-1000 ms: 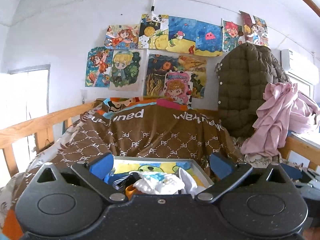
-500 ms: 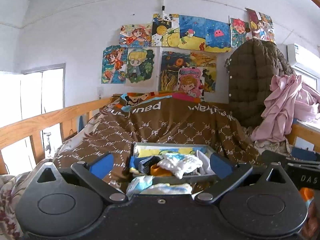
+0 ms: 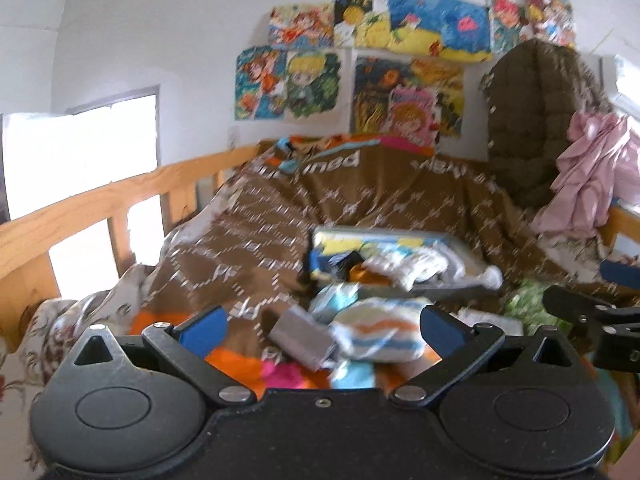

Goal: Organize soft objects
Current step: 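Move both open tools back toward the grey mask and striped towel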

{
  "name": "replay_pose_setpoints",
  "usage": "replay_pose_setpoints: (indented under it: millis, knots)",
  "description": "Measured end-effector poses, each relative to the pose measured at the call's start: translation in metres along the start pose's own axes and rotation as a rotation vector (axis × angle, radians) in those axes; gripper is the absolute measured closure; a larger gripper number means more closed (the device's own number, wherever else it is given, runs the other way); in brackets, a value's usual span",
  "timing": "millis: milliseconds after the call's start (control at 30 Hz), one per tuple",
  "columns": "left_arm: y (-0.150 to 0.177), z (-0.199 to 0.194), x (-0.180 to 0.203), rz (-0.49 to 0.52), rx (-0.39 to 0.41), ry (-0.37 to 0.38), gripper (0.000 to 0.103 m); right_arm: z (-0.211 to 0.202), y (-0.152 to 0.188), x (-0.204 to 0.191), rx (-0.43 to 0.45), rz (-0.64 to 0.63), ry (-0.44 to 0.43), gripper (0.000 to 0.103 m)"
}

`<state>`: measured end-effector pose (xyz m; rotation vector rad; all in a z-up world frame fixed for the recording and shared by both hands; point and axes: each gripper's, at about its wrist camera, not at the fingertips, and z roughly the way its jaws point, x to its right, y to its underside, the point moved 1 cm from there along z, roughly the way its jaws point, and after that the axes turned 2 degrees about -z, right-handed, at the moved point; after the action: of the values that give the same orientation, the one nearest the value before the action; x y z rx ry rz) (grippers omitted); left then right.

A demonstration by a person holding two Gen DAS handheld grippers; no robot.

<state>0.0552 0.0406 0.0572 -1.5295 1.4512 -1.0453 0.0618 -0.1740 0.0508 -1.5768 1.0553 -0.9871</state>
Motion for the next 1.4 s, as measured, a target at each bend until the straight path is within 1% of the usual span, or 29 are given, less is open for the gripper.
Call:
replay_pose_setpoints:
  millis: [67,167,333,467,533,633,733,800,1000,1100,1267,1400]
  knots:
    - [0.001,0.002,-0.008,-0.006,-0.035,-0.017,0.001,0.003,0.001,-0.008,-0.009,-0.033,-0.016,0.000]
    - [-0.001,0.005,-0.016,-0.019,-0.063,-0.018,0.001,0.011,0.002,-0.016,-0.036,-0.057,-0.042,0.000]
    - [-0.005,0.014,-0.020,0.004,-0.104,0.026,0.001,0.022,0.005,-0.026,-0.078,-0.082,-0.074,0.000]
    - [-0.006,0.023,-0.018,0.072,-0.097,0.057,0.001,0.030,0.006,-0.029,-0.098,-0.076,-0.081,0.000]
    - [-0.005,0.026,-0.018,0.083,-0.087,0.064,0.001,0.033,0.006,-0.028,-0.106,-0.069,-0.074,0.000]
    - [-0.001,0.032,-0.025,0.007,-0.093,0.090,0.001,0.035,0.005,-0.028,-0.112,-0.063,-0.060,0.000]
    - [0.004,0.042,-0.034,-0.093,-0.142,0.095,0.001,0.041,0.005,-0.030,-0.121,-0.069,-0.055,0.000]
    - [0.007,0.049,-0.040,-0.140,-0.180,0.097,0.001,0.045,0.005,-0.033,-0.123,-0.075,-0.056,0.000]
    - [0.009,0.063,-0.052,-0.212,-0.205,0.074,0.001,0.067,0.008,-0.042,-0.158,-0.089,-0.068,0.000]
    - [0.010,0.068,-0.058,-0.258,-0.229,0.074,0.001,0.079,0.008,-0.048,-0.170,-0.109,-0.075,0.000]
    - [0.011,0.075,-0.060,-0.265,-0.245,0.056,0.001,0.096,0.006,-0.054,-0.177,-0.131,-0.111,0.000]
    - [0.007,0.078,-0.060,-0.224,-0.204,0.024,0.001,0.107,0.004,-0.056,-0.176,-0.155,-0.139,0.000]
